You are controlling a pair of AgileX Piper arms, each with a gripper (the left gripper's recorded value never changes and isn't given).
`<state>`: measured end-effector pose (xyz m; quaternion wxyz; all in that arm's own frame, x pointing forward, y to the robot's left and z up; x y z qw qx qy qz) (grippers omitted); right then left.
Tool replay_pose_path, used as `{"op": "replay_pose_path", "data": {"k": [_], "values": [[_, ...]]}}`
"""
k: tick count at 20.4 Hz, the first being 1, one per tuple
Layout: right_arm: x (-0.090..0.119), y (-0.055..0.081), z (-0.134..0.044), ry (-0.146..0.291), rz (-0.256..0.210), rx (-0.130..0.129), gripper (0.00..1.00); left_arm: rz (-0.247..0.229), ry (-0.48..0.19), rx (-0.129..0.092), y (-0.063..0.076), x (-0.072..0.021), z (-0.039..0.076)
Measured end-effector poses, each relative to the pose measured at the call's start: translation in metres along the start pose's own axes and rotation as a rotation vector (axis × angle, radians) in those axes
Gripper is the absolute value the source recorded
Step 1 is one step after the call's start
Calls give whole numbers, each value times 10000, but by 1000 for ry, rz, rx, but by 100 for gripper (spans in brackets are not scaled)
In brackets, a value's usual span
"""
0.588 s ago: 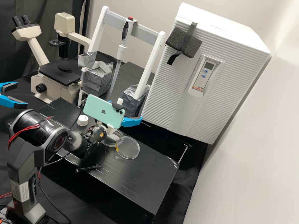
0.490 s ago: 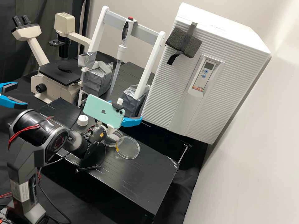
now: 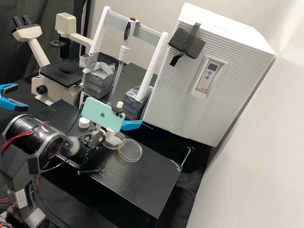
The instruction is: Close the bottle
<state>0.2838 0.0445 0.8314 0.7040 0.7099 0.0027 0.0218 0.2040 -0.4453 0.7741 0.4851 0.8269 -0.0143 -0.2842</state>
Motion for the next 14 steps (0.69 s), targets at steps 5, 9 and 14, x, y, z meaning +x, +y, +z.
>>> {"op": "replay_pose_path", "data": {"k": [5, 9, 14], "values": [[-300, -27, -210, 132, 24, 16, 100, -3, -10, 1, -5, 9, 19], [-554, -183, -291, 200, -26, 23, 100, -3, -10, 1, -5, 9, 19], [-851, -382, -268, 236, -112, 26, 100, -4, -10, 1, -7, 8, 20]]}}
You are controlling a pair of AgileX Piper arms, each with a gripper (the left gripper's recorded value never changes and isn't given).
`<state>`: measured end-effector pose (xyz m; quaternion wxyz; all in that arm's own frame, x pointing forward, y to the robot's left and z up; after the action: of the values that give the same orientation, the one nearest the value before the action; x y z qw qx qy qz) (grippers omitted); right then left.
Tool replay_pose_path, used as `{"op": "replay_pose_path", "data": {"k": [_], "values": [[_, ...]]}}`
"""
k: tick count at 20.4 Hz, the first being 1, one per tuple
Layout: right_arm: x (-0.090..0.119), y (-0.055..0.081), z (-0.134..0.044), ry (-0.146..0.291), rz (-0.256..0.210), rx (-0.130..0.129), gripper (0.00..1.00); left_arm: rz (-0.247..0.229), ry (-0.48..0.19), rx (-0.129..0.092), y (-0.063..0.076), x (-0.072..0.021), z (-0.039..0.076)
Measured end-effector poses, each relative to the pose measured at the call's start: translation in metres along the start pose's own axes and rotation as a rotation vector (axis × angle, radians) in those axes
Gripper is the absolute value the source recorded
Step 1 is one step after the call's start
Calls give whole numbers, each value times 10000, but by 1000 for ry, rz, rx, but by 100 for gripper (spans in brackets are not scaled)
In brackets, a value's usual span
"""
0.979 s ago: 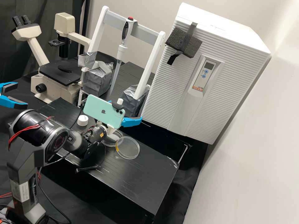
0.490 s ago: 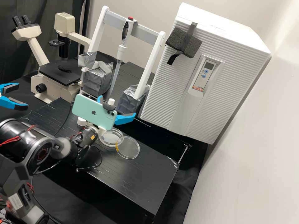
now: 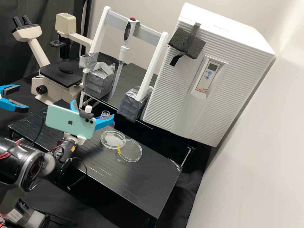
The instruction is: Close the bottle
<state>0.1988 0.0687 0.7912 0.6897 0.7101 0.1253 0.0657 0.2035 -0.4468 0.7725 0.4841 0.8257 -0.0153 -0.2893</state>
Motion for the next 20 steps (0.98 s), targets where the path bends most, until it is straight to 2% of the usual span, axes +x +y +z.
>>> {"op": "replay_pose_path", "data": {"k": [4, 8, 15, 19, 20], "values": [[-103, -106, -2, 17, -38, 6, 100, 6, -2, 4, 4, -26, 24], [-82, -191, 47, -2, -76, 8, 100, 12, -3, 10, 19, -31, 33], [-55, -379, 40, 3, -169, 6, 100, 17, -4, 15, 29, -38, 41], [-24, -393, 66, -22, -161, 0, 100, 18, -3, 14, 29, -38, 40], [-23, -400, 71, -25, -164, -4, 0, 18, -3, 14, 29, -38, 40]]}}
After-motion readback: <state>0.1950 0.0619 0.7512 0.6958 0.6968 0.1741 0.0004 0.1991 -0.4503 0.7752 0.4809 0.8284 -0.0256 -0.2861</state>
